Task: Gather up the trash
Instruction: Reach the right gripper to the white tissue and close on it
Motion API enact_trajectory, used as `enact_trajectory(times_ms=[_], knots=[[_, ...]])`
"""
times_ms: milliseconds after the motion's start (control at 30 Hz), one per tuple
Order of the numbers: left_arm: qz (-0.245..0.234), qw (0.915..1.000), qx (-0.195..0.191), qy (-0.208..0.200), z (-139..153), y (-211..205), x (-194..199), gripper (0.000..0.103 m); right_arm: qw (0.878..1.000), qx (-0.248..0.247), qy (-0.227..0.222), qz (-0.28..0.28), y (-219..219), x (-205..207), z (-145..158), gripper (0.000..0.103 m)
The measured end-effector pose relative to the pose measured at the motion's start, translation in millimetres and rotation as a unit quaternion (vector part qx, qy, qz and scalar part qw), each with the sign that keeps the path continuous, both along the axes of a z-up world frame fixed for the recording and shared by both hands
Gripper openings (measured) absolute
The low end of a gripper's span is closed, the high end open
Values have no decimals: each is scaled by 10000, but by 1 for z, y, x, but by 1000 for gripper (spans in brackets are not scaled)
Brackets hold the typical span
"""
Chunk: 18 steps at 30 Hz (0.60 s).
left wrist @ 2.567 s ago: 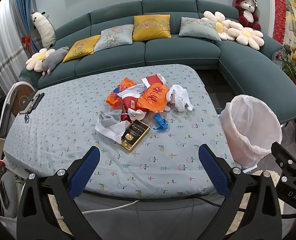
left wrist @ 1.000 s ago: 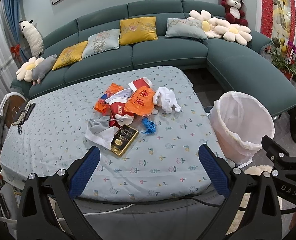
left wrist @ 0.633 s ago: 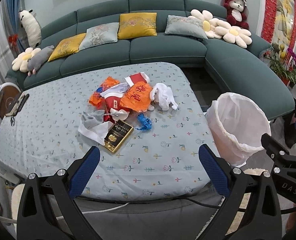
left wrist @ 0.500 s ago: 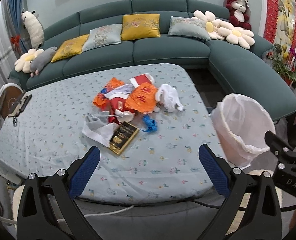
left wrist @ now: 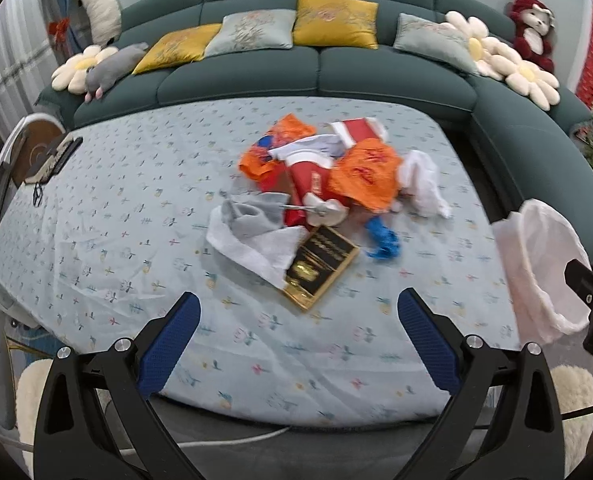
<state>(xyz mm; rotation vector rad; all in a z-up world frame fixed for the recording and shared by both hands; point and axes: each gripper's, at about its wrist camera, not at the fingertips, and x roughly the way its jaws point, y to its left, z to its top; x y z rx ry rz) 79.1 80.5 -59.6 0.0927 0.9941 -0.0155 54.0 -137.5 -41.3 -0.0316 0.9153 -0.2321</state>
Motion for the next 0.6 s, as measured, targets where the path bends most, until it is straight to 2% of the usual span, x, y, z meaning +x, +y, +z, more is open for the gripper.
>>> enact_trajectory(times_ms=[100, 200, 267, 400, 500, 600], knots=[[166, 9998, -103, 54, -9, 15, 17, 94, 9998, 65, 53, 156, 12, 25, -11, 86], [263, 9993, -214, 132, -19, 26, 34, 88, 9992, 151, 136, 338, 23, 53, -25, 76], [347, 9989, -260, 204, -26, 34, 44, 88, 9987, 168, 170, 447, 30, 73, -34, 69], [480, 9979, -354, 264, -39, 48, 62, 88, 9981, 238, 251, 511, 38, 110, -52, 65], [601, 9964, -473, 353, -49, 58, 76, 88, 9974, 340, 376, 503, 40, 137, -68, 57], [685, 9952, -590, 386, -55, 65, 87, 87, 9971, 297, 478, 520, 42, 158, -84, 56]])
